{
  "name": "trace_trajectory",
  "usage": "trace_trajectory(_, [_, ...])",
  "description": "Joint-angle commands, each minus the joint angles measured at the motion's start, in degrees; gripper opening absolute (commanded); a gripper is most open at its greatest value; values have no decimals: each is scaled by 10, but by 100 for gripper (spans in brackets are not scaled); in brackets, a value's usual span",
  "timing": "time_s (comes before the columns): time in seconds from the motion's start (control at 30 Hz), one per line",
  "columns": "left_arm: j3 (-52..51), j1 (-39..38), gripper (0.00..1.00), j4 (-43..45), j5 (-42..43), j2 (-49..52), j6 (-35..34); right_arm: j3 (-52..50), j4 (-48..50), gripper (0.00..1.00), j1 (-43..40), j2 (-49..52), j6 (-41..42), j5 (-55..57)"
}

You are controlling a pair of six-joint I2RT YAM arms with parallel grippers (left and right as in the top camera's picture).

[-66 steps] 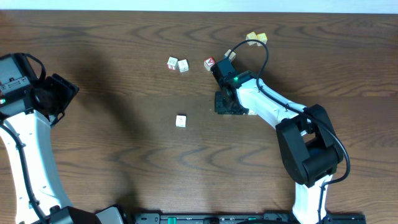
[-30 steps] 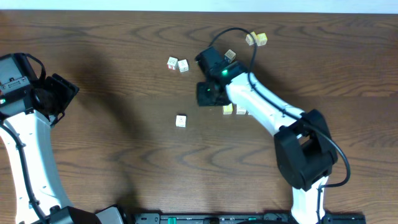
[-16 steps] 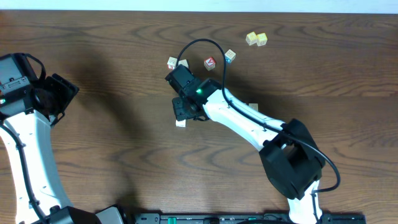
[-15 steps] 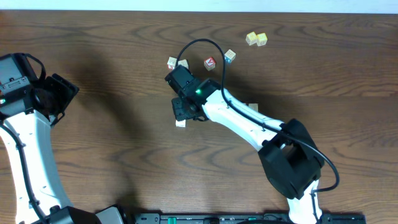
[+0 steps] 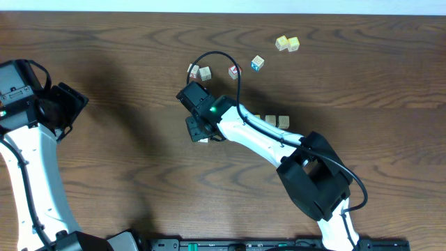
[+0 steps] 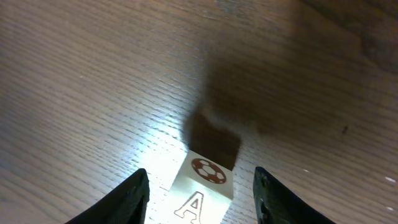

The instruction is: Lift 4 blocks

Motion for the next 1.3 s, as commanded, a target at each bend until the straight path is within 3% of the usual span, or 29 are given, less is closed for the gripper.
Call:
trace_trajectory(0.0, [3,2,76,-1,-3,5,0,10,3,53,12,0,-15,8])
trace_trajectory(0.3, [3,2,76,-1,-3,5,0,10,-6,59,12,8,-14,14])
trace_trajectory(1.03, [3,2,76,-1,-3,5,0,10,-70,43,-20,8,38,12])
trace_trajectory(1.27, [3,2,76,-1,-3,5,0,10,-61,43,-13,8,-81,16])
